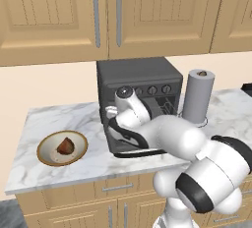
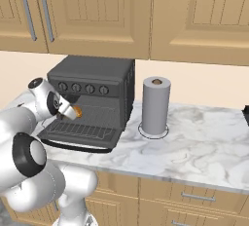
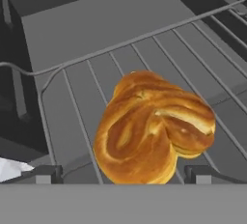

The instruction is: Pick up the heated bread from the toaster oven and place it in the bowl. Then move the bread bowl to the dining counter.

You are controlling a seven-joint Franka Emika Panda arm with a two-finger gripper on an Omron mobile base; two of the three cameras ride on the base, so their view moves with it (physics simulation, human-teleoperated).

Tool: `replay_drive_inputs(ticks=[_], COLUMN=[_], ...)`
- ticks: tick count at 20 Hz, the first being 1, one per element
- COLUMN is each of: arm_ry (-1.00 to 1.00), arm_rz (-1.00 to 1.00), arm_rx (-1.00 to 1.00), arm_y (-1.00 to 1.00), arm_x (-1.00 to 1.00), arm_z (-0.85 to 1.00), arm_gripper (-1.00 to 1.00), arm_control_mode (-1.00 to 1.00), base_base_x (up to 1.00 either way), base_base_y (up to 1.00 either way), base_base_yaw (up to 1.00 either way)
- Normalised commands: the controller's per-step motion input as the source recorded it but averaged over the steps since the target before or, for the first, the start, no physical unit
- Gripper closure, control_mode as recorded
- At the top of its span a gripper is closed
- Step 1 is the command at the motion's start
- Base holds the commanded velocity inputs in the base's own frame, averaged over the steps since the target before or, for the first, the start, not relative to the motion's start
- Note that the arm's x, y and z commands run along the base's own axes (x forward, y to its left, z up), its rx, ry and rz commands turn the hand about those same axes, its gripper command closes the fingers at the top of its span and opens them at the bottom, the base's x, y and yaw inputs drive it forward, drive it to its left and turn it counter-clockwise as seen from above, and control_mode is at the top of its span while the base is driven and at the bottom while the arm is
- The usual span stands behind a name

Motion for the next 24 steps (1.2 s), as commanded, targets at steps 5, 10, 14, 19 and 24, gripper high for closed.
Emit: replay_drive_inputs(ticks=[5, 10, 14, 19, 24], arm_ry=[-0.04, -0.05, -0.06, 0.00, 0.00], arm_rz=[-0.15, -0.13, -0.10, -0.01, 0.00], arm_rx=[0.00, 0.00, 0.00, 0.00, 0.00], arm_y=[0.00, 0.00, 0.00, 0.00, 0.00], arm_x=[0.06, 0.10, 0.01, 0.00, 0.00], arm_z=[-0.13, -0.02, 0.00, 0.00, 0.00], arm_gripper=[-1.00, -1.00, -1.00, -1.00, -1.00], arm_control_mode=[-1.00, -1.00, -1.00, -1.00, -1.00], base_base_x=[0.00, 0.00, 0.00, 0.00, 0.00], base_base_y=[0.00, 0.00, 0.00, 0.00, 0.00], base_base_yaw=[0.00, 0.00, 0.00, 0.00, 0.00])
